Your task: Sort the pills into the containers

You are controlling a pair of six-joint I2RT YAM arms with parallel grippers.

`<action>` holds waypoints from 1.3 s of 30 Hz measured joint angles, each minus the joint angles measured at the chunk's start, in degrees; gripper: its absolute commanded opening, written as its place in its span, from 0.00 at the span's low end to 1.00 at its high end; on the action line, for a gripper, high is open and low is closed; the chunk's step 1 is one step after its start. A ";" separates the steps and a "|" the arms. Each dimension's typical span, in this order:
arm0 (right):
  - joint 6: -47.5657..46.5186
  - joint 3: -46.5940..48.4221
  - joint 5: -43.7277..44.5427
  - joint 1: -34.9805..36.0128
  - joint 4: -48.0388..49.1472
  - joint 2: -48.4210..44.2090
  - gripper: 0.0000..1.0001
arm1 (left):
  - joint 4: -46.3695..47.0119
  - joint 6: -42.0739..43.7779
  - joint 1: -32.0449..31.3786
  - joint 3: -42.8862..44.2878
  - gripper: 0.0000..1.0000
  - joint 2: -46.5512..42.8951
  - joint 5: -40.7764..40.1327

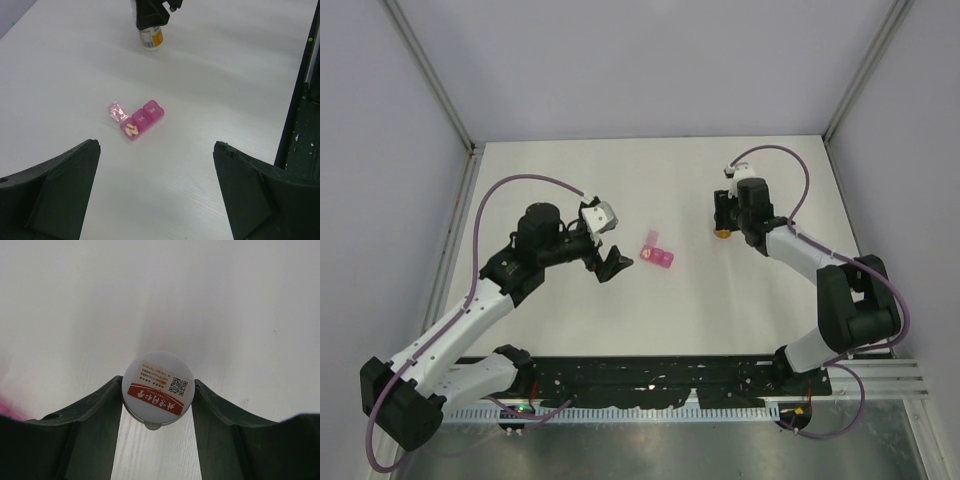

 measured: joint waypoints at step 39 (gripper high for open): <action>3.61 1.99 1.60 -1.03 -3.76 3.13 0.62 | 0.98 -1.57 0.98 -0.74 1.00 -0.63 0.20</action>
